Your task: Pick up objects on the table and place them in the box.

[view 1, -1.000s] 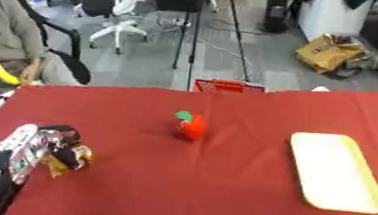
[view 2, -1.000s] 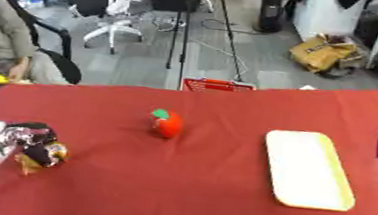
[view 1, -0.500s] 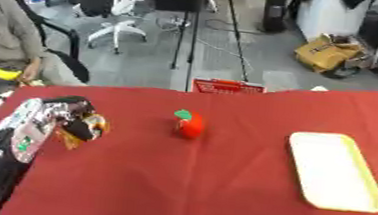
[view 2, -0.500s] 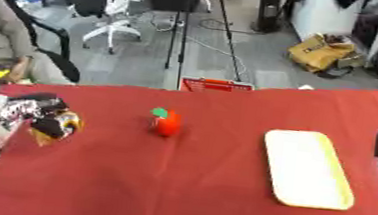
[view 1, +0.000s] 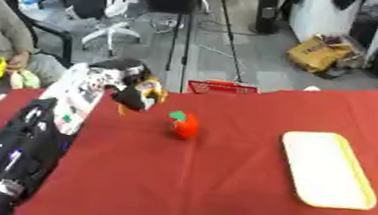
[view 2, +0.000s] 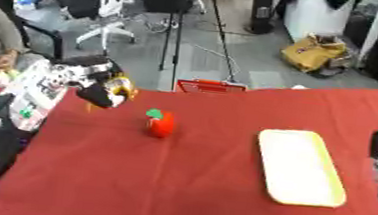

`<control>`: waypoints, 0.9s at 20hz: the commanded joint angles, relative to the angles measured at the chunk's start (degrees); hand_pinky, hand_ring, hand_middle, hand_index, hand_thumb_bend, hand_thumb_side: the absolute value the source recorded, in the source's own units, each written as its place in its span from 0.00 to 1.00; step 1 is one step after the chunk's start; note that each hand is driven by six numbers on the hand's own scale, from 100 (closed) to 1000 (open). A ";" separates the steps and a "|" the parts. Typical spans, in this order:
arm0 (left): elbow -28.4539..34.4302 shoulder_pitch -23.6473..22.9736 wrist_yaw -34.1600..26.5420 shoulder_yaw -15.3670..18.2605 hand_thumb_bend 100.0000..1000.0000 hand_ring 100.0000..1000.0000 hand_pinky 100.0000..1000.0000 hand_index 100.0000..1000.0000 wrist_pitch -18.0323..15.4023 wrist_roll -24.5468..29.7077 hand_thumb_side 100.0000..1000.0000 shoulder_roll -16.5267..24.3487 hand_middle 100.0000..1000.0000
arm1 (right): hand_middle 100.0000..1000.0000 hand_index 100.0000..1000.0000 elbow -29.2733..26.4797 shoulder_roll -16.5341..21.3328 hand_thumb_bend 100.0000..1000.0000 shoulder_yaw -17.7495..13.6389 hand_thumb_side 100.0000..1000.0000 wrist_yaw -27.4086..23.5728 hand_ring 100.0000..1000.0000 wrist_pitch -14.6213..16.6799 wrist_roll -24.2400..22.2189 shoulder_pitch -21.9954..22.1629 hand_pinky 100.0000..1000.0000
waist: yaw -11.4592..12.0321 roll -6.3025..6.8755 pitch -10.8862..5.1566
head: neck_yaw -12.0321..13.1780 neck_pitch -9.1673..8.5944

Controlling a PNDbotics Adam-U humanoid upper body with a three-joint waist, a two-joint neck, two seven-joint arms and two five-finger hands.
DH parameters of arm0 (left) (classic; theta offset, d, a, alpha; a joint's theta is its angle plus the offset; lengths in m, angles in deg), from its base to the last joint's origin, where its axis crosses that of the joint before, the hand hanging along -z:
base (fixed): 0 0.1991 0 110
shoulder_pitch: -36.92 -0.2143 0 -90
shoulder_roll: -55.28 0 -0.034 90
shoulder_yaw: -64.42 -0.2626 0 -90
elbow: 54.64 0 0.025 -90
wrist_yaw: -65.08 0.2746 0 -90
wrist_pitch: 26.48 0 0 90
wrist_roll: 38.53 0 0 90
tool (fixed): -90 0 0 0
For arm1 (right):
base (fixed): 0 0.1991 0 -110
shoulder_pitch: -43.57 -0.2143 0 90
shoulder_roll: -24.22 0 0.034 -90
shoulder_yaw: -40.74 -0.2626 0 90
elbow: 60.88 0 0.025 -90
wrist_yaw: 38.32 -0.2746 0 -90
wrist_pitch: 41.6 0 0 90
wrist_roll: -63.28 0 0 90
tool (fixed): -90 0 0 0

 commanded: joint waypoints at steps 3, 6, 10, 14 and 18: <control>-6.59 3.83 4.25 -1.31 0.06 0.43 0.61 0.53 -0.83 -4.39 0.18 -6.16 0.41 | 0.56 0.72 -1.36 0.02 0.24 0.66 0.63 -0.82 0.58 0.32 -0.81 -1.03 0.57 | -1.27 -0.94 -2.08 | 0.44 -1.07; -9.09 5.01 6.23 -1.39 0.05 0.43 0.61 0.53 -1.31 -7.62 0.18 -9.10 0.41 | 0.56 0.72 -1.36 0.04 0.24 0.89 0.63 -1.02 0.58 0.42 -1.05 -1.34 0.57 | -2.48 -0.82 -2.15 | 0.49 -1.47; -10.16 6.14 9.60 -2.39 0.04 0.43 0.61 0.53 -1.98 -12.07 0.18 -11.92 0.41 | 0.56 0.72 -1.36 0.00 0.24 1.28 0.63 -1.28 0.58 0.57 -1.46 -1.74 0.57 | -3.85 -0.54 -2.27 | 0.56 -1.83; -9.96 6.73 12.10 -3.60 0.04 0.43 0.62 0.53 -3.96 -15.16 0.18 -13.85 0.41 | 0.56 0.72 -1.36 -0.02 0.24 1.61 0.63 -1.50 0.58 0.80 -1.82 -2.22 0.57 | -5.06 -0.52 -2.32 | 0.82 -2.13; -9.95 6.91 14.26 -4.52 0.04 0.43 0.62 0.54 -6.04 -18.35 0.18 -15.34 0.42 | 0.56 0.72 -1.36 -0.07 0.24 1.84 0.63 -1.71 0.58 1.04 -2.12 -2.70 0.57 | -6.11 -0.61 -2.23 | 1.14 -2.43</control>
